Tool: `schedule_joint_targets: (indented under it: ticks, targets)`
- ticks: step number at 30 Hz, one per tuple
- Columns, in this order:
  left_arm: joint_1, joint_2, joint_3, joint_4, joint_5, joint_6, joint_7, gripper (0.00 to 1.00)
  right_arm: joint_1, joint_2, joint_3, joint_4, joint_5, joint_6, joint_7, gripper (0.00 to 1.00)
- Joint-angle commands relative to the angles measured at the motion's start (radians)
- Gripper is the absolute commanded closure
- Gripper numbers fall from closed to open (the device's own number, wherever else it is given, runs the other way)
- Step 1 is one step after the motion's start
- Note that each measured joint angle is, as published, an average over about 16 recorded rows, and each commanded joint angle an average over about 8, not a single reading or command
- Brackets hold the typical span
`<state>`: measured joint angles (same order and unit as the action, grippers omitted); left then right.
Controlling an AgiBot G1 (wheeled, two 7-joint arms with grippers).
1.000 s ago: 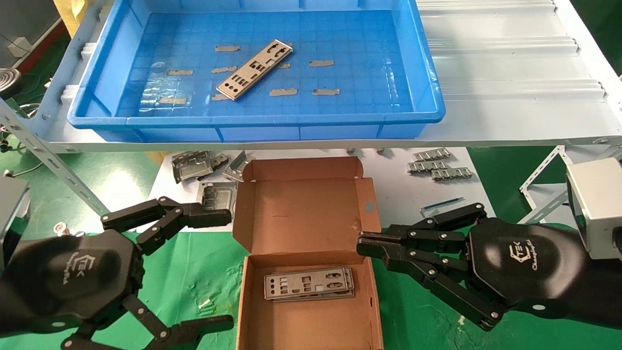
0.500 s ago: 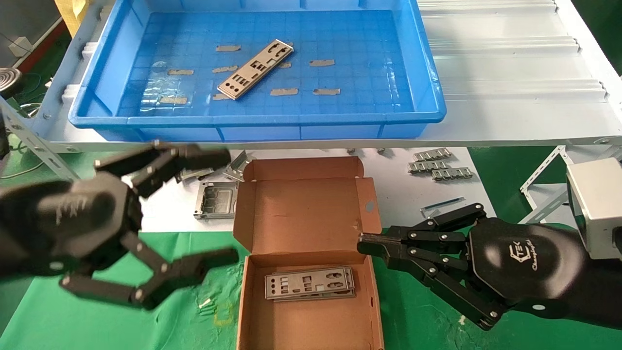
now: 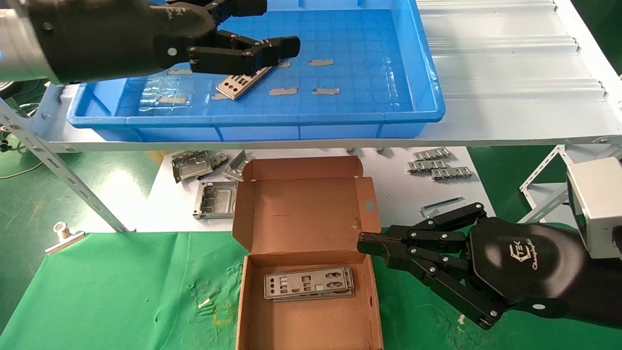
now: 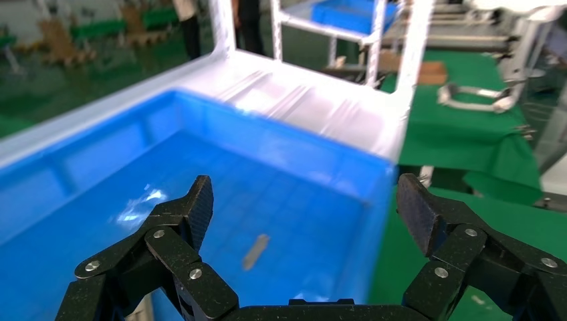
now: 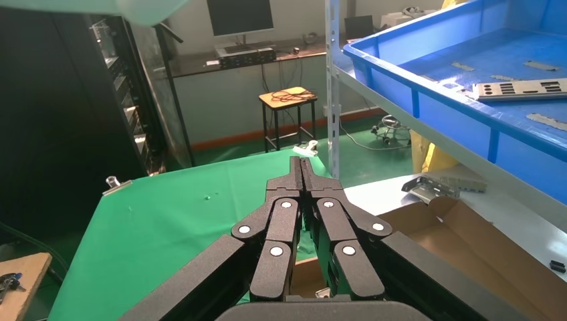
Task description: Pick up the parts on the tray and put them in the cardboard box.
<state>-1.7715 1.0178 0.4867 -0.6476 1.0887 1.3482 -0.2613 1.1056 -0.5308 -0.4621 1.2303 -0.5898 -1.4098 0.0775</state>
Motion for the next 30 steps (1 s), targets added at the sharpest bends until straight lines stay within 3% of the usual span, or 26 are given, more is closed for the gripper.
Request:
schedule_joint_targets:
  ticks: [1,7,9,15,17,30]
  targets:
    - [-0.062,0.048,0.027,0.103,0.049,-0.015,0.013,0.00,0.000,0.000,0.000,0.000,0.000,0.000,0.000,1.00]
    - [-0.122,0.128,0.062,0.310,0.108,-0.051,0.063,0.00,0.000,0.000,0.000,0.000,0.000,0.000,0.000,1.00]
    - [-0.133,0.146,0.066,0.355,0.116,-0.063,0.089,0.00,0.000,0.000,0.000,0.000,0.000,0.000,0.000,0.92]
    - [-0.164,0.186,0.076,0.452,0.136,-0.099,0.159,0.00,0.000,0.000,0.000,0.000,0.000,0.000,0.000,0.17]
    - [-0.174,0.199,0.079,0.477,0.144,-0.127,0.184,0.00,0.000,0.000,0.000,0.000,0.000,0.000,0.000,0.00]
    - [-0.223,0.301,0.108,0.608,0.198,-0.383,0.239,0.00,0.000,0.000,0.000,0.000,0.000,0.000,0.000,0.00]
